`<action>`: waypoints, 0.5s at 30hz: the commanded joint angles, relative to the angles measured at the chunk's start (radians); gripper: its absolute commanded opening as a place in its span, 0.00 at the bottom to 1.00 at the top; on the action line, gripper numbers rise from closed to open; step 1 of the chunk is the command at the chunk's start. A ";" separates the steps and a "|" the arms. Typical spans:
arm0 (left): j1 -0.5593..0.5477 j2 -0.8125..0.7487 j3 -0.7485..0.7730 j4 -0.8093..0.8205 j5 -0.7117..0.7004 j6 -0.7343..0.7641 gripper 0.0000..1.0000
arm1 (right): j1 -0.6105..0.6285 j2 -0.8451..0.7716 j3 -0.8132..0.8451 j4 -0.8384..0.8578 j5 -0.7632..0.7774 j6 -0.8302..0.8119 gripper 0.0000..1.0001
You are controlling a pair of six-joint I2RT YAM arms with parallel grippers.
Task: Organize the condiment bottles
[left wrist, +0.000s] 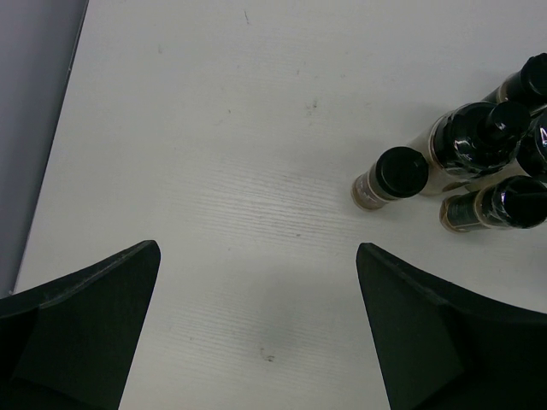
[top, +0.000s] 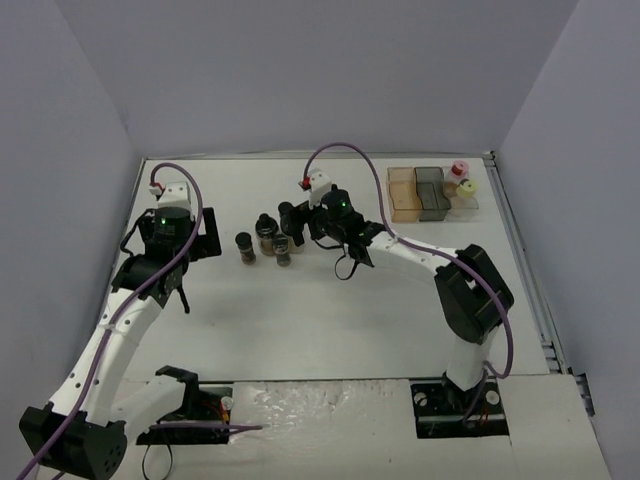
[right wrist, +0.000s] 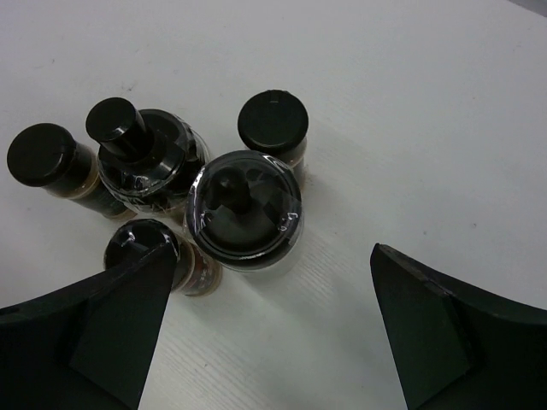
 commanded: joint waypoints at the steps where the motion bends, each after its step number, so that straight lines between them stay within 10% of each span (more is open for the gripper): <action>1: 0.007 -0.018 0.020 0.056 0.012 -0.018 0.97 | 0.019 0.036 0.100 0.107 0.027 -0.014 0.94; 15: 0.007 -0.015 0.021 0.055 0.021 -0.016 0.97 | 0.026 0.147 0.165 0.103 0.071 -0.025 0.80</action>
